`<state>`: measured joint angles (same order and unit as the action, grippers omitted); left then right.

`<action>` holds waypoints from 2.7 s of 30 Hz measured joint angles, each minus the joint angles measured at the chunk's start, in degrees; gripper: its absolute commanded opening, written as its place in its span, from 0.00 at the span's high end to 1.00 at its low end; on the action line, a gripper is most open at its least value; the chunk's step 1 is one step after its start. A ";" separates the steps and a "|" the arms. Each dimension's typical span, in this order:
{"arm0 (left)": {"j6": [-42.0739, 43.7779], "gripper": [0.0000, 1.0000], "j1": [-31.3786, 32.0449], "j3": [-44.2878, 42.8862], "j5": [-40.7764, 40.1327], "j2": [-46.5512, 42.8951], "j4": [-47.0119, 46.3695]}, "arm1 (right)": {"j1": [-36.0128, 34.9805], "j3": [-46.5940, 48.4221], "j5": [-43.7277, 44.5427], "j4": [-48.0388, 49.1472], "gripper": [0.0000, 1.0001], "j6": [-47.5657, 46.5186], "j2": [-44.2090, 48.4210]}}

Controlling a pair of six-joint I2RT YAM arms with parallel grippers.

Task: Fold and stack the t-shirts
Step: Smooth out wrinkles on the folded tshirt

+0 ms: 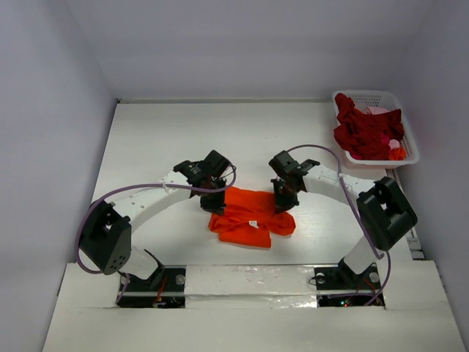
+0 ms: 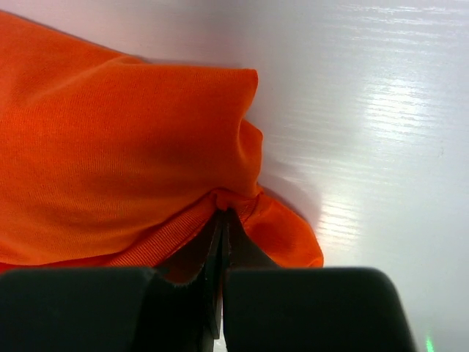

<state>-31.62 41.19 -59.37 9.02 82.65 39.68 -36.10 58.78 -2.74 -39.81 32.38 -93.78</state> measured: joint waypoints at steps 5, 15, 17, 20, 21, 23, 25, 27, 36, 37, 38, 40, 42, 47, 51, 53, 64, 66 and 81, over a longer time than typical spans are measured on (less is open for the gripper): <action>0.00 1.00 0.00 0.00 -0.02 0.00 0.04 | 0.00 -0.07 0.33 -0.31 1.00 0.04 0.59; 0.02 1.00 0.00 -0.68 -0.20 0.00 1.51 | 0.00 -1.18 -0.28 -6.75 1.00 0.02 15.23; 0.02 1.00 0.00 -1.07 -0.26 0.00 1.79 | 0.00 -1.88 -0.81 -8.63 1.00 -0.04 18.10; 0.02 1.00 0.00 -1.81 -0.28 0.00 2.38 | 0.00 -3.63 -2.54 -10.78 1.00 -0.50 20.87; 0.04 1.00 0.00 -2.21 -0.31 0.00 2.69 | 0.00 -4.28 -3.30 -11.45 1.00 -0.68 21.40; 0.04 1.00 0.00 -3.19 -0.42 0.00 3.45 | 0.00 -5.31 -4.72 -12.57 1.00 -1.22 21.90; 0.07 1.00 0.00 -4.37 -0.48 0.00 4.13 | 0.00 -6.16 -6.21 -13.53 1.00 -1.79 22.38; 0.09 1.00 0.00 -5.42 -0.48 0.00 4.61 | -0.02 -6.62 -7.63 -14.69 1.00 -2.27 22.86; 0.04 1.00 0.00 -4.94 -0.02 -0.17 4.79 | -0.42 -7.21 -9.86 -16.76 1.00 -2.58 25.24; 0.04 1.00 0.00 -4.15 0.09 -0.31 4.68 | -0.42 -7.45 -9.94 -16.81 1.00 -2.40 25.40; 0.02 1.00 0.00 -3.32 0.24 -0.46 4.55 | -0.42 -7.76 -9.94 -16.70 1.00 -2.25 25.51; -0.17 1.00 0.00 -1.86 0.59 -0.70 4.37 | -0.42 -8.24 -10.03 -16.65 1.00 -1.84 25.51; -0.37 1.00 0.00 -0.02 1.09 -0.81 3.91 | -0.42 -8.72 -10.34 -16.17 1.00 -1.46 25.38; -0.81 1.00 0.00 3.02 2.43 -0.81 1.84 | -0.70 -9.60 -11.39 -14.05 1.00 -1.07 21.97; -0.90 1.00 0.00 3.98 3.30 -0.81 0.94 | -1.42 -9.77 -12.02 -11.98 1.00 -1.07 18.45; -0.94 1.00 0.00 4.22 3.58 -0.81 0.42 | -2.01 -9.77 -12.37 -10.88 1.00 -1.05 16.87; -1.62 1.00 0.00 6.60 4.35 -1.22 -0.48 | -8.92 -10.08 -13.84 -6.01 1.00 -0.37 12.09; -1.77 1.00 0.00 7.21 4.42 -1.64 -0.52 | -9.35 -10.71 -13.79 -5.46 1.00 0.04 12.11; -2.03 1.00 0.00 8.02 4.46 -3.10 -0.46 | -11.61 -14.29 -13.09 -5.16 1.00 3.06 15.50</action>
<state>-33.65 41.19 -51.35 13.47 79.55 39.22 -47.70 44.49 -15.84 -44.97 35.44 -78.28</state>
